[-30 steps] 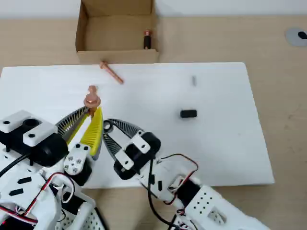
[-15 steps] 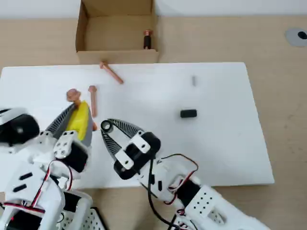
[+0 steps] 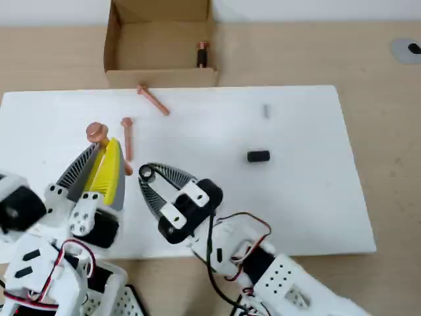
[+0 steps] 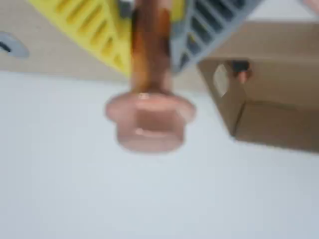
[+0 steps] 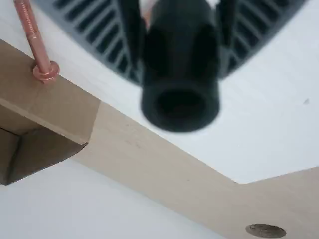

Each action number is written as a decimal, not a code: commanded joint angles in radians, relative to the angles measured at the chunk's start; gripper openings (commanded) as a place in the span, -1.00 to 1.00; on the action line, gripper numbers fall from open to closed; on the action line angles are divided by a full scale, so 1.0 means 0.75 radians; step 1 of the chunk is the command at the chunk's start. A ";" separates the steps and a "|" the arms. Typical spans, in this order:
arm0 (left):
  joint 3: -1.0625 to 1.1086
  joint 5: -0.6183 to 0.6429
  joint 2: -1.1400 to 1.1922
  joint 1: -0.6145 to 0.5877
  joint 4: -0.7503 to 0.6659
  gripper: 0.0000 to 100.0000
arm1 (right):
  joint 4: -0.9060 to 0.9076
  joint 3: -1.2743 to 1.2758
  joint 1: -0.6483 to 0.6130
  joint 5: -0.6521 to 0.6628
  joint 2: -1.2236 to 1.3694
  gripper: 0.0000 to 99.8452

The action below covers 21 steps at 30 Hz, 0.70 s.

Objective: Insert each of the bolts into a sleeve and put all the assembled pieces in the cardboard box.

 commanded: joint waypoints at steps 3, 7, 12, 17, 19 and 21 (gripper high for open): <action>-0.008 -0.096 -0.009 0.065 -0.092 -0.99 | -0.117 0.001 -0.015 -0.002 -0.024 -0.98; -0.008 -0.141 -0.009 0.070 -0.106 -0.99 | -0.143 0.001 -0.013 0.000 -0.021 -0.98; 0.016 -0.141 -0.009 0.070 -0.102 -0.99 | -0.145 0.001 0.001 -0.006 -0.021 -0.98; 0.043 -0.133 -0.011 0.078 -0.104 -0.99 | -0.145 0.001 0.021 -0.008 -0.021 -0.98; 0.043 -0.135 -0.011 0.129 -0.098 -0.99 | -0.145 0.001 0.021 -0.008 -0.021 -0.98; 0.043 -0.139 -0.011 0.174 -0.094 -0.99 | -0.145 0.001 0.021 -0.008 -0.021 -0.98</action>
